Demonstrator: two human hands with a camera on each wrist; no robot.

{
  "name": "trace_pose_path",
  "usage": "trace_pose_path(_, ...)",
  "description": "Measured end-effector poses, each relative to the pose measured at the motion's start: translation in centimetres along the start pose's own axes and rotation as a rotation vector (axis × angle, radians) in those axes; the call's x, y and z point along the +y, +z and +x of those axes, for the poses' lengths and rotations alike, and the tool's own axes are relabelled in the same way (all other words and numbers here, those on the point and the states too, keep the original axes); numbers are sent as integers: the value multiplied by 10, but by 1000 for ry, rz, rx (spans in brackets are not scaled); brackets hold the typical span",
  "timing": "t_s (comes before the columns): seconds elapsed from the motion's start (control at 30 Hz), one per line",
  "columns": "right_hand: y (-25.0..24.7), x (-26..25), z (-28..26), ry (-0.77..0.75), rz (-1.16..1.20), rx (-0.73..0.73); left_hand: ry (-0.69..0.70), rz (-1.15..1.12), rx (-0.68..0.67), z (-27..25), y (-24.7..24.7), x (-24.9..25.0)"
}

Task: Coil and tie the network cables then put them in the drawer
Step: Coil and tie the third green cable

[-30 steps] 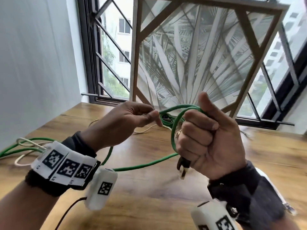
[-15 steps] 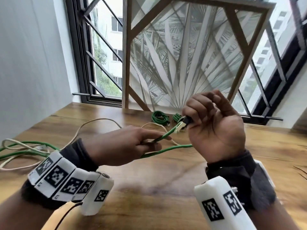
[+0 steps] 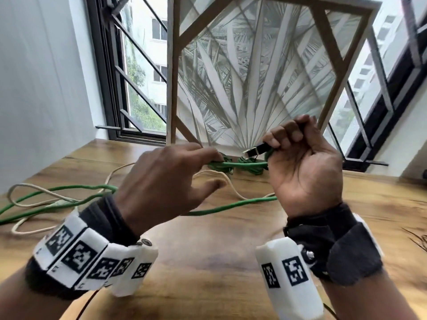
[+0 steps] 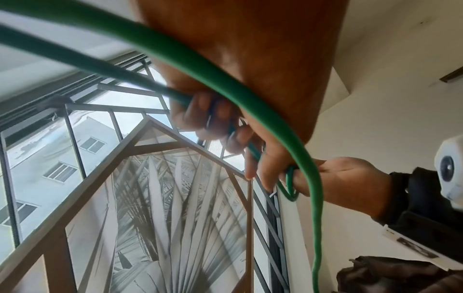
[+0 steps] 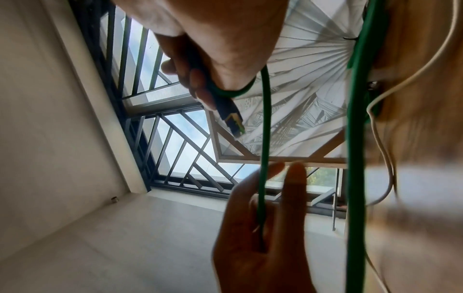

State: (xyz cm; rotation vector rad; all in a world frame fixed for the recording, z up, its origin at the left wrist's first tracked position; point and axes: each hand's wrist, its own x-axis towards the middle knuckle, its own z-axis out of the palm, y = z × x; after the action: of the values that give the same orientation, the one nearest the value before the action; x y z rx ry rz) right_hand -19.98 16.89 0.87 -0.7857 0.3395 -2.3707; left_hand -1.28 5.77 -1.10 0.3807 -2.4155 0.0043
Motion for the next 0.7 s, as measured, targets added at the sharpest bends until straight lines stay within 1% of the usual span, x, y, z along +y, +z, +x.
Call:
trace_pose_path(0.03, 1, -1, 1, -39, -30, 4, -21, -2, 90, 1, -3, -1)
trace_pose_path(0.07, 1, -1, 1, -78, -59, 13, -43, 9, 149, 2, -4, -3)
trace_pose_path(0.1, 1, -2, 2, -112, -84, 20, -52, 21, 170, 3, -6, -4)
trace_pose_path(0.13, 0, -2, 3, -137, -107, 27, -49, 46, 152, 3, -5, -7)
trace_pose_path(0.2, -2, -1, 5, -167, -159, 59, -19, 143, 58, 4, -2, -9)
trace_pose_path(0.23, -3, 0, 5, -176, -188, 75, -7, 190, 31, 4, 0, -9)
trace_pose_path(0.27, -4, 2, 5, -179, -218, 79, 6, 214, 37, 4, 1, -7)
trace_pose_path(0.3, -3, 4, 4, -178, -254, 69, 25, 211, 76, 4, 0, -5)
trace_pose_path(0.4, 0, 11, -1, -149, -390, 23, 94, 154, 272, 4, -6, 3)
trace_pose_path(0.47, 1, 17, -4, -132, -482, -19, 116, 122, 368, 4, -7, 4)
trace_pose_path(0.57, 4, 23, -10, -132, -643, -87, 143, 117, 441, 5, -7, -1)
trace_pose_path(0.7, 8, 24, -16, -37, -701, -134, 170, 55, 518, 3, -11, -5)
